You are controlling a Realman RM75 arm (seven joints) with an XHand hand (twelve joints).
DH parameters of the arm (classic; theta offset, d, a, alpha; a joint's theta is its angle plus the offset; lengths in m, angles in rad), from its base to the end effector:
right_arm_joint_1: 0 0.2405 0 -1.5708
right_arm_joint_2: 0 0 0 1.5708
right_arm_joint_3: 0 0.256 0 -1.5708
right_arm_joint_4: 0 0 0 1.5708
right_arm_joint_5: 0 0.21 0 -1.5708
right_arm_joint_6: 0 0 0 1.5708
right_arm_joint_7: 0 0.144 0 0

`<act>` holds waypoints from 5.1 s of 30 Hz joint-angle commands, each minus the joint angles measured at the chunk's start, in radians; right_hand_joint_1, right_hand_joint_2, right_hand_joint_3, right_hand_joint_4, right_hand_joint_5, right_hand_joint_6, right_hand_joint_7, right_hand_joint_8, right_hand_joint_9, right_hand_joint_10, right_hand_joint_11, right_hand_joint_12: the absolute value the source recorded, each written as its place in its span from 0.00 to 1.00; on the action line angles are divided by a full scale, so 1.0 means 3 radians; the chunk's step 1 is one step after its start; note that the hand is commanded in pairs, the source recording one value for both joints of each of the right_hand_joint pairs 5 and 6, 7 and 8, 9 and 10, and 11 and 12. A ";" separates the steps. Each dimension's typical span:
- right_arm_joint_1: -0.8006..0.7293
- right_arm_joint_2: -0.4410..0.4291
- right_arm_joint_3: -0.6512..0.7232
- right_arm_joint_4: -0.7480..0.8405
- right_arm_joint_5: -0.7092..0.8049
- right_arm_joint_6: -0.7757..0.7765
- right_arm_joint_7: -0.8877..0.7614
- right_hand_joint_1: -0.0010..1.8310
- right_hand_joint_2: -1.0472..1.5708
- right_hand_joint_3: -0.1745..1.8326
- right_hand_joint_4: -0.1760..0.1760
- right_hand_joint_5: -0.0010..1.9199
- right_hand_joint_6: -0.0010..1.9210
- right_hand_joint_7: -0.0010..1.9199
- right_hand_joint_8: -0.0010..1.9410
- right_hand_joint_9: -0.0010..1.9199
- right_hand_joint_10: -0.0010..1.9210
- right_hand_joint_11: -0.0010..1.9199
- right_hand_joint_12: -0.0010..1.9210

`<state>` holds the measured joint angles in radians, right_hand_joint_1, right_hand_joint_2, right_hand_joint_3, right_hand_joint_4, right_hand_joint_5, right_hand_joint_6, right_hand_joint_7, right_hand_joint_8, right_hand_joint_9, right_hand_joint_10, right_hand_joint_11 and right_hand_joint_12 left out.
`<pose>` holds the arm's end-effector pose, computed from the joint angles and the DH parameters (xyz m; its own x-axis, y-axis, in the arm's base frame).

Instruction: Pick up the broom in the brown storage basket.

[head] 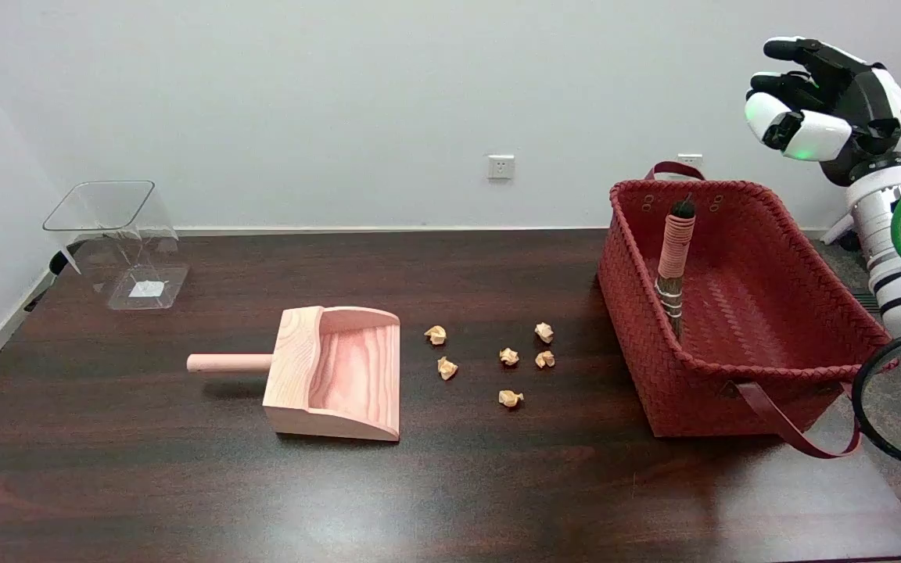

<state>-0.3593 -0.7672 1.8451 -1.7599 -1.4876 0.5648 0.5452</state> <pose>-0.1238 -0.2675 0.4972 0.1325 0.4967 0.8577 -0.9307 -0.2353 0.2801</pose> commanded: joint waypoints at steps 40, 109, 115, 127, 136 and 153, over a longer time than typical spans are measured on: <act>-0.0619 -0.0305 0.0382 -0.0314 -0.0009 -0.0126 0.0091 0.66 0.39 0.83 0.50 0.27 0.27 0.14 0.14 0.27 0.27 0.27 0.27; -0.0205 -0.0159 -0.1083 0.0094 -0.0242 -0.0080 0.0387 0.66 0.12 0.76 0.50 0.07 0.07 0.16 0.16 0.07 0.07 0.07 0.07; -0.0205 -0.0155 -0.1088 0.0057 -0.0218 -0.0168 0.0387 0.66 0.14 0.77 0.50 0.12 0.12 0.19 0.19 0.12 0.12 0.12 0.12; -0.0181 -0.0145 -0.1111 0.0038 -0.0218 -0.0155 0.0410 0.67 0.23 0.68 0.50 0.27 0.27 0.35 0.35 0.27 0.27 0.27 0.27; -0.0157 -0.0131 -0.1125 0.0019 -0.0218 -0.0131 0.0410 0.68 0.28 0.59 0.50 0.31 0.31 0.48 0.47 0.31 0.31 0.31 0.31; -0.0159 -0.0131 -0.1125 0.0047 -0.0214 -0.0020 0.0415 0.62 0.37 0.67 0.50 0.62 0.62 0.86 0.85 0.62 0.62 0.62 0.62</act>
<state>-0.4102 -0.8082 1.5110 -1.7517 -1.5546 0.5392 0.6674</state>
